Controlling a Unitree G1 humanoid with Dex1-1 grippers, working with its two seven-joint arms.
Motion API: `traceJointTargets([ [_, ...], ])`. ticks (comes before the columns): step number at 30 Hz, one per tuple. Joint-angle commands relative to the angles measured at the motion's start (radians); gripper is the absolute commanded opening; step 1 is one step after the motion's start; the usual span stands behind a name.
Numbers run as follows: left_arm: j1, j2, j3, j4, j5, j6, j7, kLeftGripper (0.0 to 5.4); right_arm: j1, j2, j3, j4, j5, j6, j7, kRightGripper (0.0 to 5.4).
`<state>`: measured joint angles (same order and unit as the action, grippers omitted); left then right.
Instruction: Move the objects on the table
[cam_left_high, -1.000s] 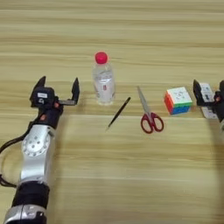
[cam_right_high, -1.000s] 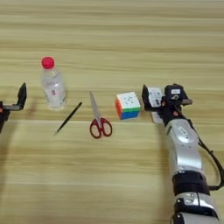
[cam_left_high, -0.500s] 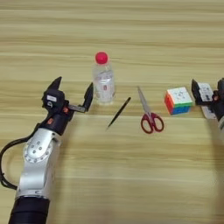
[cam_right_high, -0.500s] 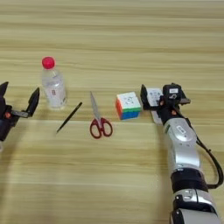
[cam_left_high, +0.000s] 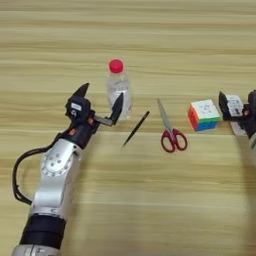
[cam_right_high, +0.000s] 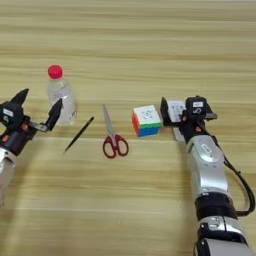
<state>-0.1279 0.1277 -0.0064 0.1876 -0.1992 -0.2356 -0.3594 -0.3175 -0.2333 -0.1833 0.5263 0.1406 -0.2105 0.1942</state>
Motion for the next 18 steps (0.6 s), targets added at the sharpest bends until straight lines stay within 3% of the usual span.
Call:
traceJointTargets([
  [1, -0.045, 0.005, 0.001, 0.066, 0.019, -0.005, -0.010, 5.40, -0.025, 0.005, 0.005, 0.003, -0.008, -0.006, -0.007, 5.35],
  [18, -0.120, -0.003, -0.002, 0.197, 0.035, -0.046, -0.026, 5.40, -0.024, 0.007, 0.008, -0.004, -0.008, -0.005, -0.015, 5.35],
])
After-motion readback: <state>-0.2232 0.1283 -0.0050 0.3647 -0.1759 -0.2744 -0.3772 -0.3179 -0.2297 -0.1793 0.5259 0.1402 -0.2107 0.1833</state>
